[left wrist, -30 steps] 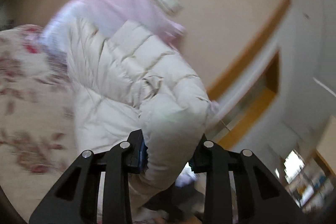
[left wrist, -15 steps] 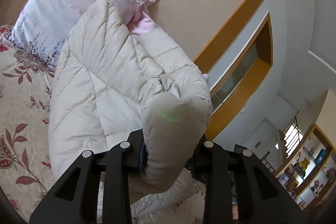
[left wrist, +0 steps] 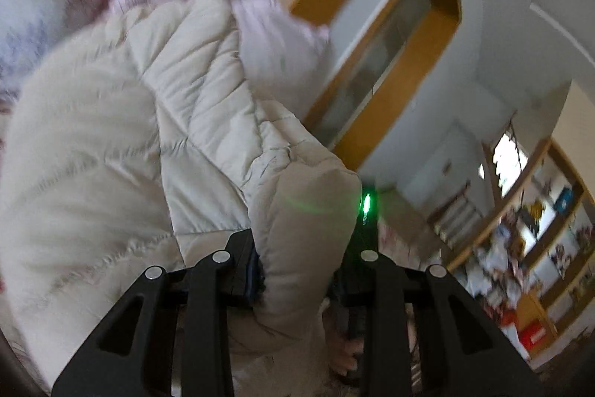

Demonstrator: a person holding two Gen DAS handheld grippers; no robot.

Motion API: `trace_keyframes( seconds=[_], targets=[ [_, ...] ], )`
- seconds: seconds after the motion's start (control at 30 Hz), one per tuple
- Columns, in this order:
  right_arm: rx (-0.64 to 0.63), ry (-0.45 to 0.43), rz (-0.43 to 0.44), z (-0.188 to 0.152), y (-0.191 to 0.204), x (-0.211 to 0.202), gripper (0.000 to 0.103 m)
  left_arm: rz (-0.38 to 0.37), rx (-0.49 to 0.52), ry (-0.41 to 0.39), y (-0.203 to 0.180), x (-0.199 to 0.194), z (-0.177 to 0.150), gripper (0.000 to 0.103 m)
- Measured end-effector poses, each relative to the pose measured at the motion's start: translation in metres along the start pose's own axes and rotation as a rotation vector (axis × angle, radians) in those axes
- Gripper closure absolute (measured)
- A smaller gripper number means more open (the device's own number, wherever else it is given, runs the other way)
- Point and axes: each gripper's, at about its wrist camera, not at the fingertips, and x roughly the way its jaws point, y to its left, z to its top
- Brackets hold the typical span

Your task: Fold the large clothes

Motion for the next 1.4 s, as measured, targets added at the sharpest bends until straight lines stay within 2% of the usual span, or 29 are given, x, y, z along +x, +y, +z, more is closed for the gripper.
trace_keyframes(
  seconds=[0.07, 0.2, 0.23, 0.27, 0.3, 0.4, 0.5, 0.6, 0.67, 0.8, 0.87, 0.9, 1.0, 1.03, 1.17, 1.23, 1.33, 1.4],
  targets=[
    [-0.006, 0.006, -0.001, 0.003, -0.001, 0.003, 0.089, 0.017, 0.005, 0.063, 0.003, 0.018, -0.01, 0.073],
    [-0.011, 0.023, -0.001, 0.006, -0.014, 0.001, 0.086, 0.086, -0.013, 0.105, 0.02, 0.033, -0.016, 0.072],
    [-0.013, 0.017, -0.011, 0.007, -0.017, -0.003, 0.074, 0.088, -0.033, 0.118, 0.027, 0.035, -0.016, 0.072],
    [-0.011, -0.005, -0.058, 0.009, -0.024, -0.012, 0.065, 0.095, -0.038, 0.131, 0.03, 0.037, -0.017, 0.072],
    [-0.001, -0.035, -0.1, 0.01, -0.032, -0.022, 0.052, 0.101, -0.036, 0.138, 0.03, 0.038, -0.016, 0.072],
    [0.083, -0.118, -0.142, 0.018, -0.058, -0.053, 0.05, 0.139, 0.011, 0.165, 0.028, 0.043, -0.02, 0.072],
    [0.121, -0.188, -0.039, 0.034, -0.063, -0.077, 0.05, 0.174, 0.042, 0.18, 0.026, 0.047, -0.022, 0.072],
    [0.052, -0.191, 0.097, 0.055, -0.034, -0.083, 0.046, 0.196, 0.066, 0.195, 0.026, 0.051, -0.023, 0.072],
    [0.004, -0.171, 0.145, 0.066, -0.011, -0.078, 0.043, 0.216, 0.092, 0.202, 0.025, 0.052, -0.024, 0.071],
    [-0.069, -0.123, 0.183, 0.084, 0.028, -0.059, 0.042, 0.256, 0.146, 0.214, 0.019, 0.055, -0.026, 0.071],
    [-0.093, -0.116, 0.158, 0.089, 0.039, -0.052, 0.042, 0.283, 0.183, 0.219, 0.014, 0.057, -0.027, 0.071],
    [-0.095, -0.115, 0.138, 0.092, 0.04, -0.048, 0.044, 0.294, 0.201, 0.221, 0.012, 0.059, -0.028, 0.071],
    [-0.065, -0.1, 0.127, 0.1, 0.029, -0.033, 0.084, 0.321, 0.243, 0.227, 0.007, 0.063, -0.03, 0.071],
    [-0.049, -0.102, 0.125, 0.098, 0.027, -0.032, 0.089, 0.323, 0.252, 0.229, 0.006, 0.064, -0.03, 0.07],
    [-0.003, -0.086, 0.063, 0.095, 0.004, -0.011, 0.092, 0.323, 0.305, 0.217, -0.002, 0.06, -0.031, 0.069],
    [0.018, -0.062, 0.057, 0.094, -0.005, 0.003, 0.092, 0.299, 0.342, 0.203, -0.011, 0.048, -0.031, 0.063],
    [0.037, -0.047, 0.06, 0.092, -0.013, 0.016, 0.092, 0.212, 0.356, 0.19, -0.022, 0.015, -0.024, 0.051],
    [0.037, -0.047, 0.07, 0.092, -0.014, 0.018, 0.092, 0.143, 0.34, 0.169, -0.023, -0.012, -0.015, 0.048]
  ],
)
